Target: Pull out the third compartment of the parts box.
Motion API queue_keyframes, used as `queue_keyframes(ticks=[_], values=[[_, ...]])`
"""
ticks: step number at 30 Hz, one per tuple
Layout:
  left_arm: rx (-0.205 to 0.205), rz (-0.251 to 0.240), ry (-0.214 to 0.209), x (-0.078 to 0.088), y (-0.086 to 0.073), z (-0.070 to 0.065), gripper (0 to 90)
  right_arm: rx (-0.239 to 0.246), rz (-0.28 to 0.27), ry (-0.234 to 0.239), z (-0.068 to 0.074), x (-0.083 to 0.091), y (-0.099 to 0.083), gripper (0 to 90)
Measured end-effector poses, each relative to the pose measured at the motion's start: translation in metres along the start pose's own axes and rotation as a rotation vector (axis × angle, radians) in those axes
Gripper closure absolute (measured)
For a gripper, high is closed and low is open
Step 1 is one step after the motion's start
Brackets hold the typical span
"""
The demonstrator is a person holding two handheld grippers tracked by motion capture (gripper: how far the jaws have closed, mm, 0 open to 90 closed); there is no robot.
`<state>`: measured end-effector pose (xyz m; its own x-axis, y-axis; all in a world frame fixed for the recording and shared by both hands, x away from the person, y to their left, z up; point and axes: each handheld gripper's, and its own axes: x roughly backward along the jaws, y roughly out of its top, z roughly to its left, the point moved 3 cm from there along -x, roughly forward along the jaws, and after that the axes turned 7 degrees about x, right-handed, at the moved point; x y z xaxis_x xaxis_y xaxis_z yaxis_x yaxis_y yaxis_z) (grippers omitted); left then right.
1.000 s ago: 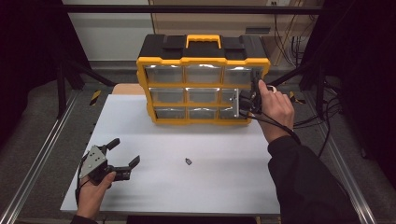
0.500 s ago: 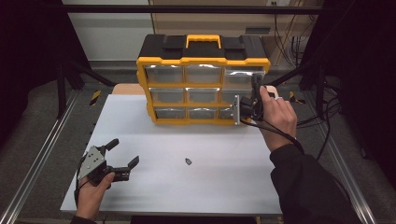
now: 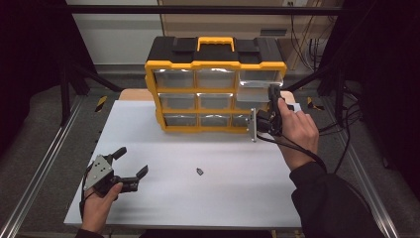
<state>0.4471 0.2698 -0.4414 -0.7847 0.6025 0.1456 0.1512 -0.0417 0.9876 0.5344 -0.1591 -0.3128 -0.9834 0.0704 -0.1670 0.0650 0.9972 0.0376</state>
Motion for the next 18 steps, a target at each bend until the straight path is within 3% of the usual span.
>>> queue_keyframes(ticks=[10,18], values=[[0.018,-0.01,0.015,0.0043,-0.0005,0.0045,1.6,0.008,-0.004,0.007,-0.0009,0.0057,0.0,83.0],[0.004,0.003,0.006,0.0008,-0.0005,0.0005,1.6,-0.004,-0.006,0.011,-0.0035,0.0105,-0.0002,82.9]])
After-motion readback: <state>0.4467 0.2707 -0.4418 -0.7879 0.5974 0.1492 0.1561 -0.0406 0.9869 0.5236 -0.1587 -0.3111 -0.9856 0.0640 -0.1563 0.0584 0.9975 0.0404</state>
